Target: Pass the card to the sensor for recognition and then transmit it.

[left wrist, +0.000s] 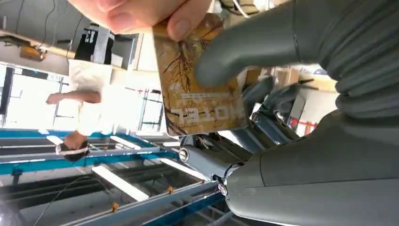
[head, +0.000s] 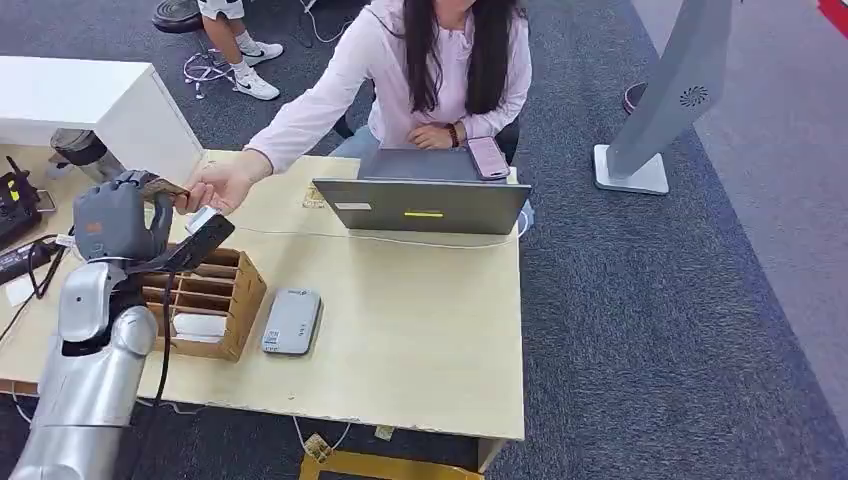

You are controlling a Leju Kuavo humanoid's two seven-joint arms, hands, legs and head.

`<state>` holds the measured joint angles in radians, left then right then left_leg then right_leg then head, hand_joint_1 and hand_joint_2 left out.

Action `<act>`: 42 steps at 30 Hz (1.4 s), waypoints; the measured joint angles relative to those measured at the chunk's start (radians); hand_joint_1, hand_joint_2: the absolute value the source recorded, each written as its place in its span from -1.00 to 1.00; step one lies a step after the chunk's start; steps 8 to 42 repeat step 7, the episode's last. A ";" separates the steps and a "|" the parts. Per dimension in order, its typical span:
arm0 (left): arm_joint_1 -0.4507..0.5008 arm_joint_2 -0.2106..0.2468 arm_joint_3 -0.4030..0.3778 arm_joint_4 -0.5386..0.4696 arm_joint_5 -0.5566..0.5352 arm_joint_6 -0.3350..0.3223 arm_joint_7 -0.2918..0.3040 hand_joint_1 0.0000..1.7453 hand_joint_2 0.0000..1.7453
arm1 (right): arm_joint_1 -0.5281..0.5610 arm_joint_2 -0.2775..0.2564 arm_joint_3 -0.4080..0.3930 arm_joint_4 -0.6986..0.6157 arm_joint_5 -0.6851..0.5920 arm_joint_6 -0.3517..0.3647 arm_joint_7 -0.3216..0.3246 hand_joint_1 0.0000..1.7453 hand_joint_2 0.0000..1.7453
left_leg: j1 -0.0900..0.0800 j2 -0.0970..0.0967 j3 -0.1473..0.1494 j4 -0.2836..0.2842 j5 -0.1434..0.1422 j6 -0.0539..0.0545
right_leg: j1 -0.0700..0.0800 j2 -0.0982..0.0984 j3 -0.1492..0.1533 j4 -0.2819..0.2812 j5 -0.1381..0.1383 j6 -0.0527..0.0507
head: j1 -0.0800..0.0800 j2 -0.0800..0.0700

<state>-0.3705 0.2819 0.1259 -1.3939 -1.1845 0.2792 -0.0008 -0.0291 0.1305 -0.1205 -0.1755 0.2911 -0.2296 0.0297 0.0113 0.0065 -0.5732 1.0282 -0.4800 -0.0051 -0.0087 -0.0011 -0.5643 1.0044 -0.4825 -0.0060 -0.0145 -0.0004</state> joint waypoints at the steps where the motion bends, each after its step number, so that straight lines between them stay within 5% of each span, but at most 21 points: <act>1: 0.000 -0.001 0.000 0.005 0.006 0.002 -0.001 -1.00 1.00 | 0.000 0.000 0.000 0.000 0.001 0.001 0.000 -1.00 1.00 | 0.000 0.000 0.000 0.000 0.000 0.000 | 0.000 0.000 0.000 0.000 0.000 0.000 | 0.000 0.000; 4: 0.006 -0.006 0.000 0.009 0.104 -0.022 -0.036 -1.00 1.00 | 0.000 0.000 0.000 0.000 0.002 0.001 -0.004 -1.00 1.00 | 0.000 0.000 0.000 0.000 0.000 0.000 | 0.000 0.000 0.000 0.000 0.000 0.000 | 0.000 0.000; 7: 0.047 -0.016 0.000 -0.018 0.318 -0.082 -0.107 -1.00 1.00 | 0.001 0.000 0.000 0.000 0.002 0.002 -0.012 -1.00 1.00 | 0.000 0.001 0.000 0.000 0.000 0.000 | 0.000 0.001 0.000 0.000 0.000 0.000 | 0.000 0.000; 42: 0.047 -0.016 0.000 -0.018 0.318 -0.082 -0.107 -1.00 1.00 | 0.001 0.000 0.000 0.000 0.002 0.002 -0.012 -1.00 1.00 | 0.000 0.001 0.000 0.000 0.000 0.000 | 0.000 0.001 0.000 0.000 0.000 0.000 | 0.000 0.000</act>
